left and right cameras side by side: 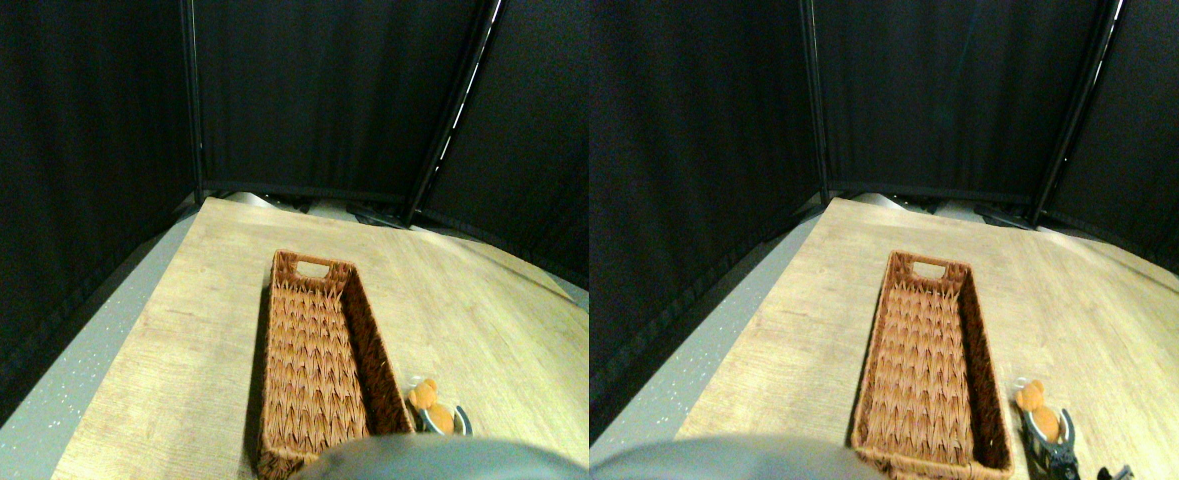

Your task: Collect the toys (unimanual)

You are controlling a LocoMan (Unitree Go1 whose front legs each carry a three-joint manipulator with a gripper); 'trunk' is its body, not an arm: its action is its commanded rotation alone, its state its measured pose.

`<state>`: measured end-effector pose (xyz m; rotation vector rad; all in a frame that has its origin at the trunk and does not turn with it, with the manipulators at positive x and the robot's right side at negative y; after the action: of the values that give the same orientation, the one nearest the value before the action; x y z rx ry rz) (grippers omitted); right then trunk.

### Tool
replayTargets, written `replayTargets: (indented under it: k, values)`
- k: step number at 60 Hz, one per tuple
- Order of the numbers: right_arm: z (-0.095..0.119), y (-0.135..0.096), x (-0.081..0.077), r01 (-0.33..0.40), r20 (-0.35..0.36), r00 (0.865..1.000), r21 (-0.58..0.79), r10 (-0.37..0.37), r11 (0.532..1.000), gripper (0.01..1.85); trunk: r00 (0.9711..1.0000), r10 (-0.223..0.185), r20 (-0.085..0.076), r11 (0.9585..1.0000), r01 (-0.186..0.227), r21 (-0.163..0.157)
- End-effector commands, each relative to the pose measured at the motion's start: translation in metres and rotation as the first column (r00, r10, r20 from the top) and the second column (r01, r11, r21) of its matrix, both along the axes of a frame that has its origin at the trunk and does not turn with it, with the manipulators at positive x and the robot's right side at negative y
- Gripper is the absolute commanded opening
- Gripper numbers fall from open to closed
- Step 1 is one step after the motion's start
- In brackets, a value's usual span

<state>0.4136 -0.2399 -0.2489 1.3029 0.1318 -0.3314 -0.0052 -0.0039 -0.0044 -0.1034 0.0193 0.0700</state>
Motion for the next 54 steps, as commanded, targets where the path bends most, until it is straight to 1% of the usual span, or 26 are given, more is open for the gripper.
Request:
replayTargets:
  k: [1,4,13,15,17,19,22,24,25,26,28,29,30,32,34,35,37,38,41,43,46,48,50,54]
  values:
    - [0.005,0.001,0.003,0.035,0.077,0.997,-0.029,-0.033,0.999,0.06,0.9996,0.007,-0.026,0.9999,-0.007,-0.014]
    - [0.007,0.0,0.004,0.041,0.082,0.996,-0.056,-0.036,0.998,0.06,0.9997,0.006,-0.024,0.9999,-0.006,-0.013]
    - [0.017,-0.004,0.007,0.046,0.085,0.996,-0.076,-0.04,0.996,0.06,0.9998,-0.001,-0.022,0.9999,0.001,-0.013]
    - [0.02,-0.004,0.008,0.036,0.097,0.995,-0.119,-0.024,0.992,0.06,0.9998,-0.001,-0.02,0.9999,0.001,-0.015]
    - [0.022,-0.004,0.008,0.027,0.098,0.995,-0.133,-0.014,0.991,0.06,0.9998,-0.001,-0.02,0.9999,0.001,-0.015]
    - [0.026,-0.004,0.009,0.018,0.11,0.994,-0.201,0.004,0.979,0.06,0.9998,-0.001,-0.019,0.9999,0.001,-0.014]
    - [0.032,-0.003,0.012,-0.01,0.138,0.989,-0.254,0.046,0.967,0.06,0.9999,0.0,-0.017,0.9999,0.0,-0.017]
    - [0.035,-0.003,0.013,-0.02,0.139,0.989,-0.251,0.057,0.968,0.06,0.9999,0.0,-0.017,0.9999,0.0,-0.017]
    - [0.037,-0.002,0.014,-0.026,0.143,0.987,-0.272,0.067,0.962,0.06,0.9999,0.0,-0.013,0.9998,-0.001,-0.019]
    - [0.04,-0.002,0.015,-0.031,0.15,0.985,-0.309,0.081,0.951,0.06,0.9999,0.001,-0.013,0.9998,-0.001,-0.019]
    - [0.047,0.0,0.018,-0.063,0.168,0.977,-0.342,0.127,0.938,0.06,0.9999,0.002,-0.01,0.9998,-0.003,-0.022]
    - [0.047,0.0,0.018,-0.063,0.168,0.977,-0.342,0.127,0.938,0.06,1.0,0.003,-0.008,0.9997,-0.003,-0.023]
    - [0.051,0.001,0.019,-0.072,0.174,0.974,-0.361,0.143,0.93,0.06,1.0,0.003,-0.008,0.9997,-0.003,-0.023]
    - [0.058,0.005,0.023,-0.08,0.184,0.97,-0.369,0.157,0.926,0.06,1.0,0.006,-0.004,0.9996,-0.006,-0.027]
    - [0.062,0.006,0.025,-0.084,0.184,0.97,-0.368,0.161,0.926,0.06,1.0,0.007,-0.002,0.9995,-0.007,-0.03]
    - [0.065,0.008,0.026,-0.093,0.189,0.968,-0.344,0.166,0.934,0.06,1.0,0.008,-0.001,0.9995,-0.008,-0.031]
    - [0.071,0.013,0.03,-0.113,0.216,0.959,-0.303,0.184,0.946,0.06,0.9999,0.011,0.002,0.9993,-0.011,-0.036]
    - [0.074,0.015,0.031,-0.111,0.212,0.96,-0.313,0.184,0.943,0.06,0.9999,0.013,0.003,0.9992,-0.013,-0.039]
    - [0.08,0.019,0.035,-0.117,0.213,0.958,-0.328,0.194,0.938,0.06,0.9998,0.019,0.005,0.9988,-0.018,-0.046]
    - [0.086,0.023,0.036,-0.114,0.202,0.96,-0.353,0.195,0.929,0.06,0.9997,0.023,0.006,0.9985,-0.022,-0.05]
    - [0.093,0.028,0.041,-0.137,0.2,0.954,-0.374,0.224,0.917,0.06,0.9995,0.029,0.01,0.9979,-0.028,-0.059]
    - [0.095,0.03,0.042,-0.14,0.196,0.954,-0.386,0.229,0.912,0.06,0.9994,0.033,0.012,0.9974,-0.032,-0.064]
    - [0.098,0.033,0.045,-0.158,0.195,0.95,-0.375,0.244,0.914,0.06,0.9992,0.039,0.013,0.9968,-0.038,-0.071]
    - [0.103,0.039,0.048,-0.167,0.191,0.947,-0.396,0.259,0.903,0.06,0.9988,0.047,0.014,0.9957,-0.046,-0.081]
